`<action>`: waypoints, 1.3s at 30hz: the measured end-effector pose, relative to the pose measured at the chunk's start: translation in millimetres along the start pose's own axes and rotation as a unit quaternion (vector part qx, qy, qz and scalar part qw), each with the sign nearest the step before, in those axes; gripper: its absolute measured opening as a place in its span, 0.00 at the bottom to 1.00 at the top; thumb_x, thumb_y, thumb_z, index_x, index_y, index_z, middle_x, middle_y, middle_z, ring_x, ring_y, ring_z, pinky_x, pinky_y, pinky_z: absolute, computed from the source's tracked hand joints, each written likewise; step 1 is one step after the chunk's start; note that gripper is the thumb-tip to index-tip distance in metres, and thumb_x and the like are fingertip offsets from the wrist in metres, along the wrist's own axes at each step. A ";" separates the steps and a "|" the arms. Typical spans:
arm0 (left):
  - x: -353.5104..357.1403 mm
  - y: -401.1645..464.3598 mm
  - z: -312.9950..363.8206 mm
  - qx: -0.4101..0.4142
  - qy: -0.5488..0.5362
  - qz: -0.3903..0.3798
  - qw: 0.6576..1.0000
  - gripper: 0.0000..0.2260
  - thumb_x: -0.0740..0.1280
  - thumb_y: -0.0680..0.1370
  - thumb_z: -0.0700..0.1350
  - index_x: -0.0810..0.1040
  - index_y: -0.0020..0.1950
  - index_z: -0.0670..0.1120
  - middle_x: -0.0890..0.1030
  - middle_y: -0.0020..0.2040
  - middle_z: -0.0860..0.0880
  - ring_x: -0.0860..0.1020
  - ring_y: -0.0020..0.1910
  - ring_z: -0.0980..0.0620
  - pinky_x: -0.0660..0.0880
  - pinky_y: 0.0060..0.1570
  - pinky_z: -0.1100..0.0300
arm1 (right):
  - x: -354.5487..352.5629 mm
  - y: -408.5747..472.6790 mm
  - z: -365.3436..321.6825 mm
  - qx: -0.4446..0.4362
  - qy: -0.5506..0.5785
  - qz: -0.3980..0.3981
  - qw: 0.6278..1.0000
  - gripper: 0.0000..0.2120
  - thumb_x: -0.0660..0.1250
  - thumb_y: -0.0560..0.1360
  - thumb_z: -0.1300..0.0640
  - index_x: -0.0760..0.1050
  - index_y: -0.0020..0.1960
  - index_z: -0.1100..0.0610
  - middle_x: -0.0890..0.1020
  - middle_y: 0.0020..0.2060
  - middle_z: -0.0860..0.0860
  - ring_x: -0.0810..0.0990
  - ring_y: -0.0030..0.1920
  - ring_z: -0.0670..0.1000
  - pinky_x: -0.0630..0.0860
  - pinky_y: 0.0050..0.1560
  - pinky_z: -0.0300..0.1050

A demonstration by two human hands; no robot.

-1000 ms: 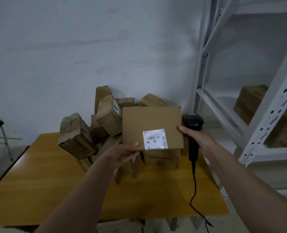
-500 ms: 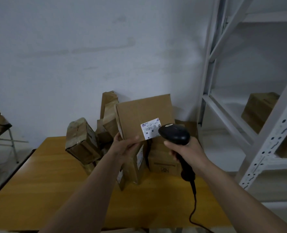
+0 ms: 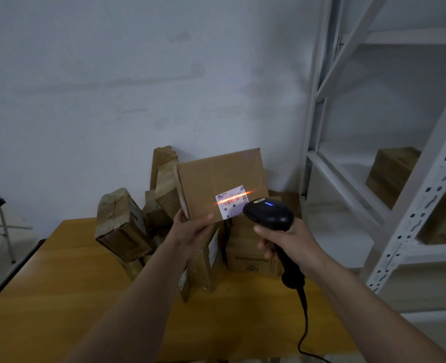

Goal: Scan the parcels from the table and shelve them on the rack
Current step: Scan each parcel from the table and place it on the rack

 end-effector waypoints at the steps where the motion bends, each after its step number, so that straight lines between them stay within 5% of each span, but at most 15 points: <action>1: 0.2 -0.6 -0.2 -0.001 0.000 -0.001 1.000 0.51 0.76 0.59 0.31 0.58 0.77 0.52 0.72 0.68 0.39 0.76 0.62 0.38 0.78 0.57 0.43 | -0.2 -0.2 0.1 0.001 0.007 0.004 1.000 0.07 0.72 0.73 0.57 0.79 0.52 0.54 0.84 0.34 0.55 0.81 0.31 0.51 0.76 0.34 0.43; 11: 1.9 0.9 -0.4 -0.002 0.044 -0.048 0.998 0.46 0.78 0.60 0.35 0.62 0.74 0.48 0.78 0.63 0.42 0.80 0.58 0.42 0.76 0.60 0.44 | 0.9 -10.3 0.7 0.009 0.025 0.112 0.993 0.09 0.75 0.70 0.56 0.77 0.46 0.47 0.83 0.44 0.56 0.82 0.46 0.53 0.77 0.50 0.46; 16: 7.8 -2.4 -10.1 -0.048 0.094 -0.063 0.992 0.43 0.80 0.58 0.41 0.67 0.71 0.43 0.77 0.61 0.41 0.79 0.56 0.42 0.79 0.54 0.44 | 1.8 -24.9 10.4 0.037 0.043 0.160 0.985 0.09 0.76 0.70 0.56 0.79 0.49 0.53 0.82 0.34 0.50 0.80 0.38 0.49 0.77 0.39 0.38; 19: 13.3 -9.9 -25.0 -0.063 0.114 -0.054 0.990 0.37 0.79 0.64 0.39 0.65 0.69 0.48 0.76 0.58 0.44 0.78 0.53 0.43 0.78 0.47 0.47 | -1.5 -34.1 23.3 0.070 0.028 0.199 0.977 0.08 0.77 0.69 0.56 0.79 0.44 0.56 0.79 0.28 0.50 0.78 0.32 0.49 0.74 0.35 0.38; 23: 18.9 -25.8 -46.0 -0.074 0.156 -0.047 0.984 0.43 0.82 0.58 0.45 0.67 0.69 0.46 0.79 0.57 0.42 0.79 0.53 0.42 0.78 0.49 0.49 | -12.5 -55.4 38.5 0.101 0.008 0.227 0.969 0.09 0.77 0.69 0.56 0.78 0.38 0.59 0.77 0.26 0.52 0.77 0.28 0.49 0.73 0.33 0.40; 28: 39.1 -56.5 -61.8 -0.093 0.180 -0.059 0.977 0.29 0.81 0.63 0.44 0.75 0.61 0.42 0.83 0.52 0.42 0.81 0.52 0.42 0.77 0.55 0.48 | -35.1 -86.6 48.0 0.109 0.024 0.244 0.963 0.11 0.77 0.68 0.55 0.79 0.43 0.60 0.79 0.30 0.54 0.79 0.34 0.52 0.75 0.39 0.44; 35: 94.0 -108.4 -100.7 -0.108 0.185 -0.101 0.971 0.48 0.86 0.48 0.51 0.74 0.66 0.44 0.84 0.53 0.43 0.82 0.52 0.42 0.79 0.53 0.46 | -93.9 -159.2 57.1 0.083 0.070 0.256 0.961 0.12 0.77 0.69 0.55 0.79 0.43 0.62 0.78 0.30 0.54 0.78 0.32 0.52 0.77 0.41 0.47; 39: 134.8 -156.0 -131.0 -0.128 0.184 -0.122 0.967 0.38 0.84 0.57 0.49 0.76 0.64 0.43 0.84 0.52 0.42 0.82 0.51 0.42 0.79 0.51 0.48 | -138.7 -213.7 65.1 0.079 0.079 0.282 0.953 0.11 0.75 0.70 0.55 0.78 0.40 0.61 0.75 0.28 0.54 0.75 0.31 0.52 0.78 0.40 0.47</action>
Point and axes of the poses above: each hand's wrist, its own y-axis towards the middle knuckle, its own x-axis out of the palm, z = x × y, the point moved 1 cm from there along y, towards the middle knuckle
